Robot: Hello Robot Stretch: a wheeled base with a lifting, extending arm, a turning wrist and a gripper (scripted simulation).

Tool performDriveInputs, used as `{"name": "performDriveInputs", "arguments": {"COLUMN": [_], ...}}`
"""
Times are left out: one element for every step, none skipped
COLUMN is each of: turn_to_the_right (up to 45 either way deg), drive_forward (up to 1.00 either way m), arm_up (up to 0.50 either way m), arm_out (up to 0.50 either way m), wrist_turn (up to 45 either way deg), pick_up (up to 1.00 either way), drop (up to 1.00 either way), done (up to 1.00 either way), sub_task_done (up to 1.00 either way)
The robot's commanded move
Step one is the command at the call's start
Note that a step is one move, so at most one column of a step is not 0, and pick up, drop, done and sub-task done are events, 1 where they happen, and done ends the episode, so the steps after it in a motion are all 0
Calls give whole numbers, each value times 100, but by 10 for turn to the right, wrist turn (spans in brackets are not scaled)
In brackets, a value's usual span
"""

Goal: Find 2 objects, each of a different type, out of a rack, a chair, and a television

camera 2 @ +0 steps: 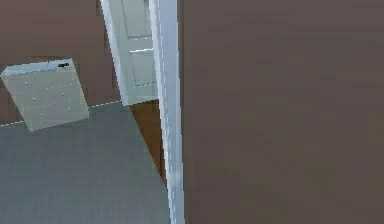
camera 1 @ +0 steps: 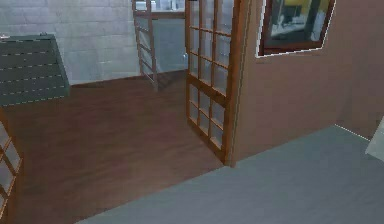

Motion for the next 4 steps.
{"name": "performDriveInputs", "arguments": {"turn_to_the_right": [0,-450,-300,0], "drive_forward": [40,0,0,60], "arm_up": [0,0,0,0], "arm_out": [0,0,0,0], "wrist_turn": [0,0,0,0], "pick_up": [0,0,0,0], "drop": [0,0,0,0], "done": [0,0,0,0], "sub_task_done": [0,0,0,0]}}
